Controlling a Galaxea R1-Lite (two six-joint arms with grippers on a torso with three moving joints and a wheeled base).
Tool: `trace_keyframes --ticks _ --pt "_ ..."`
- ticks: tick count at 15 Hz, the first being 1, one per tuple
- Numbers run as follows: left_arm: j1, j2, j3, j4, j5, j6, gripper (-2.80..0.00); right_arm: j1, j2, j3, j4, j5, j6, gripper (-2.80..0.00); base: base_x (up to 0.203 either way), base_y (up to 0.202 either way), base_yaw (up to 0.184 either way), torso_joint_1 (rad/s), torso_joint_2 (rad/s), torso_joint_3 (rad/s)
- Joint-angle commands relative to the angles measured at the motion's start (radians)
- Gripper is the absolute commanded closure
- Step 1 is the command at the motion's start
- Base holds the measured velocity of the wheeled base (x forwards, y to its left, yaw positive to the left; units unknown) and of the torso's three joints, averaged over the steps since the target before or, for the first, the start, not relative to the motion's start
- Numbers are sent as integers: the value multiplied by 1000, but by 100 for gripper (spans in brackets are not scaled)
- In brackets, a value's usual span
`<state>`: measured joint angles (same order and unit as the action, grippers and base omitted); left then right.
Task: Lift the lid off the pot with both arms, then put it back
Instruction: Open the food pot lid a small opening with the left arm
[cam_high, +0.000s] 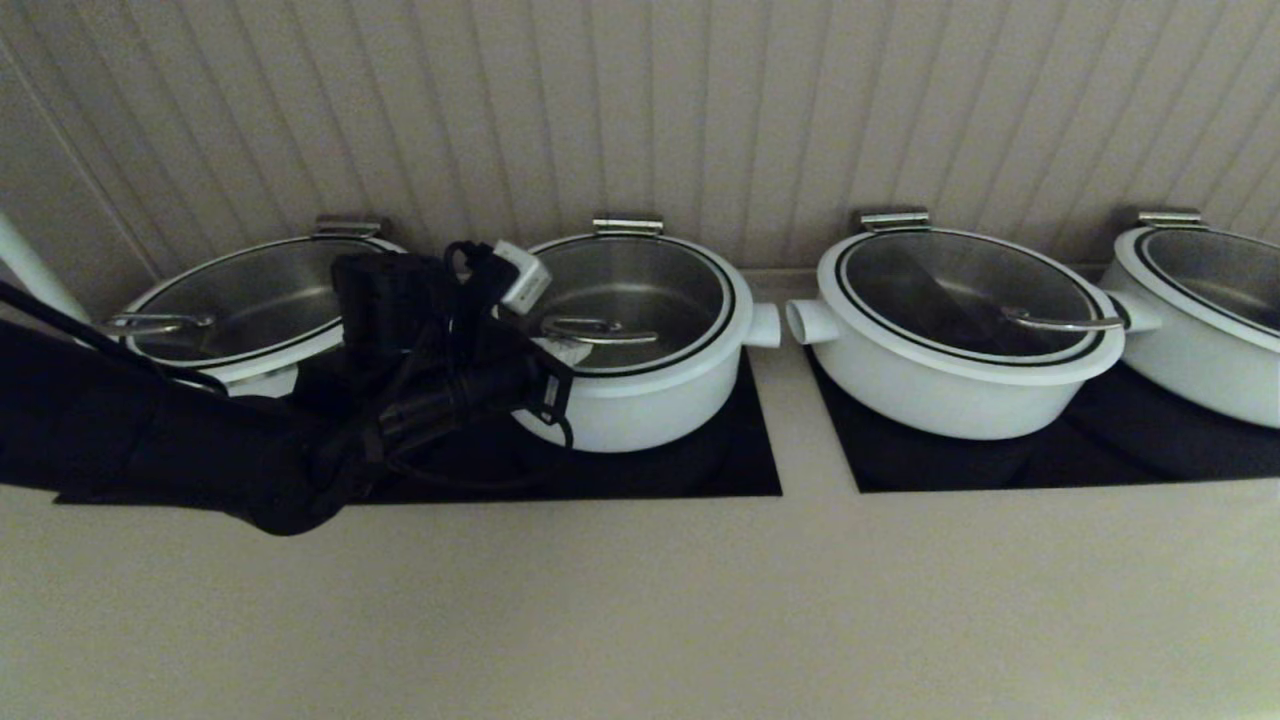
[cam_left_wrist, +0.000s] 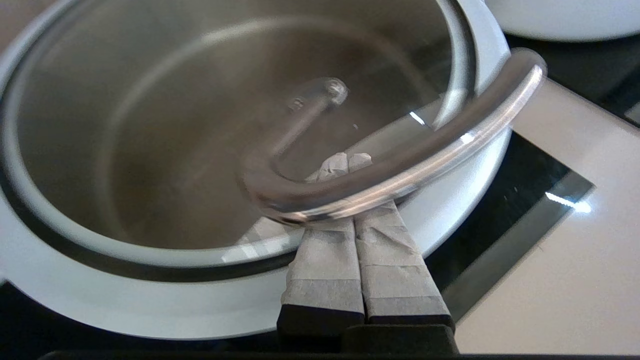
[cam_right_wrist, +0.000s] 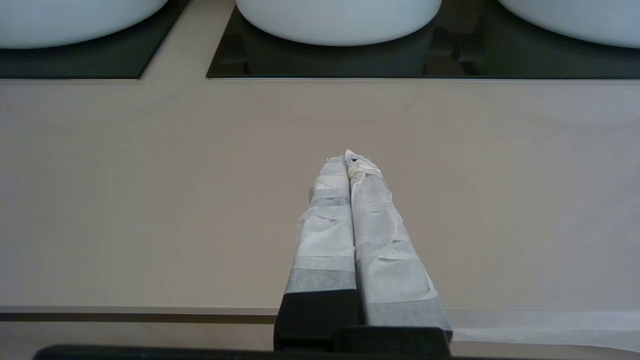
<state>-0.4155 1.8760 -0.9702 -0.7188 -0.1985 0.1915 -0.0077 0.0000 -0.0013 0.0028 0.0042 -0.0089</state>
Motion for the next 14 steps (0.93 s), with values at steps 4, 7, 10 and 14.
trace_keyframes --ticks 4,7,10,14 --pt "6 15 -58 -44 12 3 0 0 2 0 0 0 0 0 0 0 0 0 0 0" --pt "6 14 -67 -44 11 3 0 1 2 0 0 0 0 0 0 0 0 0 0 0" --pt "6 10 -76 -41 11 3 0 0 2 0 2 0 0 0 0 0 0 0 0 0" --pt "6 6 -110 -34 11 3 0 1 2 0 2 0 0 0 0 0 0 0 0 0"
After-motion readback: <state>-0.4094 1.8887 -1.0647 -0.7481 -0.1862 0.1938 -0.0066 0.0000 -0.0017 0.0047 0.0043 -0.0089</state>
